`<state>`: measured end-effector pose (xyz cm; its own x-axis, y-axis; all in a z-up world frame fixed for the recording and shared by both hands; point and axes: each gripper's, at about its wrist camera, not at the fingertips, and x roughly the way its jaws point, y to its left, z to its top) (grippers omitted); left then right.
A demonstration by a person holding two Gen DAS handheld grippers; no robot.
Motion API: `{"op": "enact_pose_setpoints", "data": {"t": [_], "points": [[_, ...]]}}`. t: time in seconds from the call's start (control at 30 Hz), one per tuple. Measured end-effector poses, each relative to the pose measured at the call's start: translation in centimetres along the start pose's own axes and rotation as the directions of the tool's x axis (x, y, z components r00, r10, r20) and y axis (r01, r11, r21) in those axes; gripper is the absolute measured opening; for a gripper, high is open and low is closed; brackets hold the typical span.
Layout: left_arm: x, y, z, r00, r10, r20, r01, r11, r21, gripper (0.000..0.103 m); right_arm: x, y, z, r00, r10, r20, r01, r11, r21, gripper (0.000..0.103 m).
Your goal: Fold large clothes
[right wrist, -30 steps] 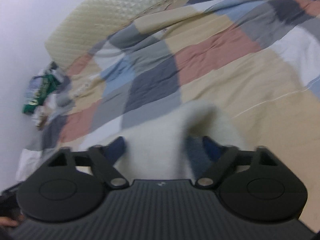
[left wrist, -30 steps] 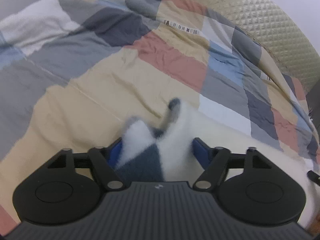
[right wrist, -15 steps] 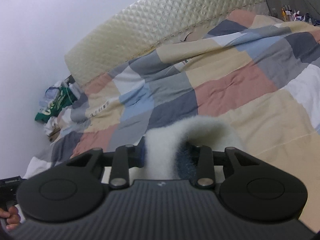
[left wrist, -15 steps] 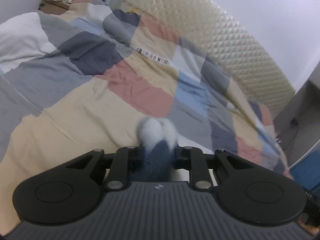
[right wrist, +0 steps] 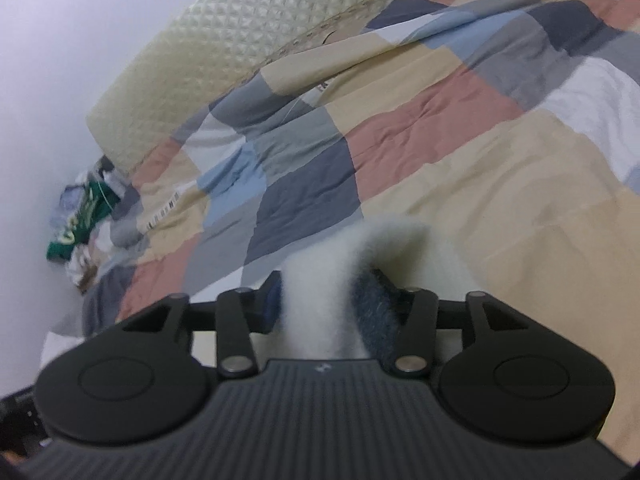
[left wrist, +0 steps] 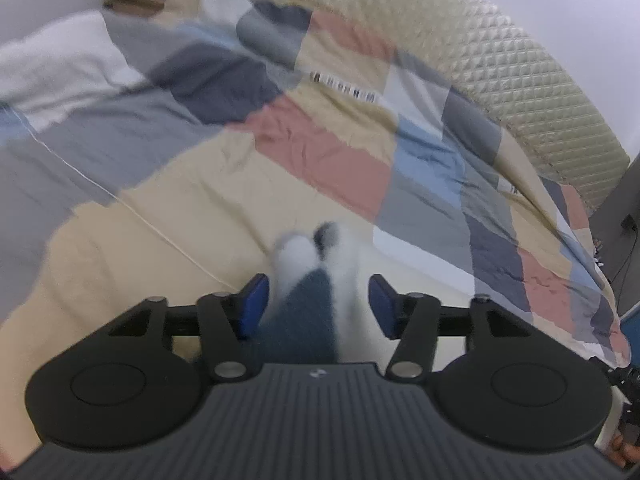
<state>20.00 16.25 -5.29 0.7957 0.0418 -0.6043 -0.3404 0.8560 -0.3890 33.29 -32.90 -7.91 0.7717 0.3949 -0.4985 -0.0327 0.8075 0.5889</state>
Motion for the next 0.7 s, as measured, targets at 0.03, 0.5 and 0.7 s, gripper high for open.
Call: {"op": "enact_pose_setpoints", "data": {"t": [0.03,0.5,0.7], "points": [[-1.0,-0.2,-0.2,1.000,0.003,0.010,-0.003,1.000,0.006,0.067,-0.7,0.1,-0.1,1.000,-0.001,0.009,0.001,1.000,0.008,0.051],[-10.8,-3.9,-7.8,0.985,-0.171,-0.013,0.171,0.985,0.013,0.075,-10.8,2.1,-2.5,0.982,0.084,0.171,-0.084,0.996,-0.010,0.051],[-8.9,-3.3,-9.8,0.962,-0.219,-0.164,0.197,0.970,-0.140,0.083,-9.2,4.4,-5.0,0.987,0.156,0.035,-0.153,0.986,-0.071,0.051]]}}
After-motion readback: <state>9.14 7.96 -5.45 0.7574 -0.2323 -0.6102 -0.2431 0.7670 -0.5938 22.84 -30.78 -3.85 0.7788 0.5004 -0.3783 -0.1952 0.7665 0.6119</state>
